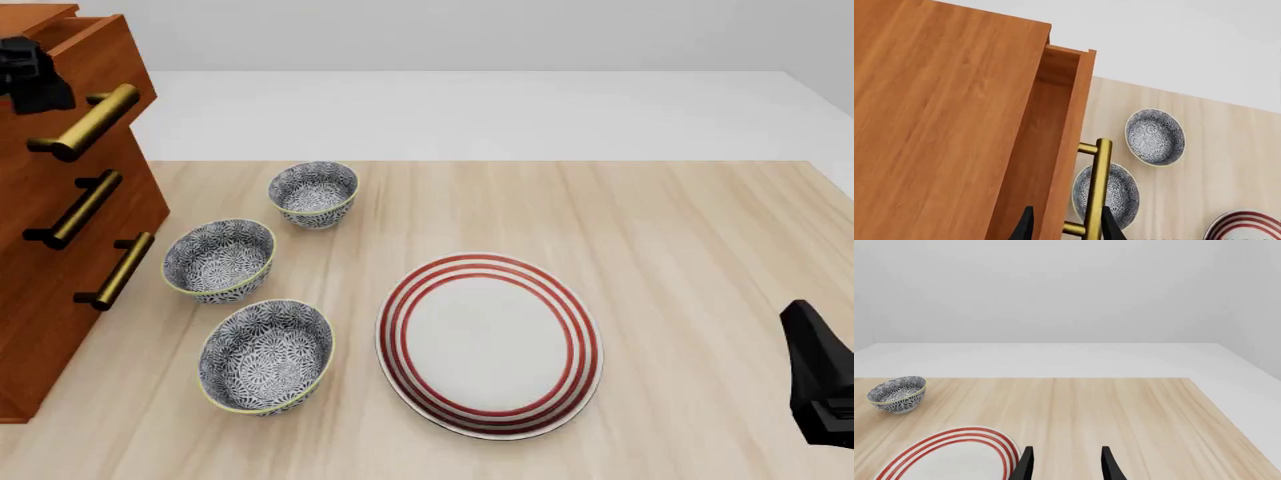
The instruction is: Open the top drawer of the cabinet.
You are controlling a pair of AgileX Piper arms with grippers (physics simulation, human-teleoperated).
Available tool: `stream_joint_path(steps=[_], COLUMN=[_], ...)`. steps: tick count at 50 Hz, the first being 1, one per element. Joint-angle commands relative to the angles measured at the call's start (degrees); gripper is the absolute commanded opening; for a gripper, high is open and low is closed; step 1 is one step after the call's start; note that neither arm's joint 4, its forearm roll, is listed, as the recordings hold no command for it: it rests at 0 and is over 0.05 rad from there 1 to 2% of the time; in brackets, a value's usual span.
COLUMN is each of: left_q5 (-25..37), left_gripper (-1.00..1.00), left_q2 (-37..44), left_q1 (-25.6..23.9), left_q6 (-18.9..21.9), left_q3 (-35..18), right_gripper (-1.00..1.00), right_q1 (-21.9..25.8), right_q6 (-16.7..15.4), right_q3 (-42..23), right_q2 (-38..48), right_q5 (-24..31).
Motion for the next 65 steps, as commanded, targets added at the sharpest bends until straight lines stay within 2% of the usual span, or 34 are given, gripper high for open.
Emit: stream_joint_path(steps=[1, 49, 65], left_q5=[-0.8, -0.2, 0.2], left_gripper=[1.00, 1.00, 1.00], left_q2=[1.5, 3.5, 4.4], left_q1=[-1.2, -4.2, -5.3], left_q6=[-0.4, -1.3, -0.4], left_q3=[1.2, 1.9, 1.3], right_gripper=[1.00, 1.00, 1.00], right_q1=[0.0, 0.0, 0.0], right_q6=[0.0, 0.0, 0.0], right_q3=[0.0, 0.0, 0.0], right_q2=[0.0, 0.0, 0.0], right_q5=[0.0, 0.0, 0.0])
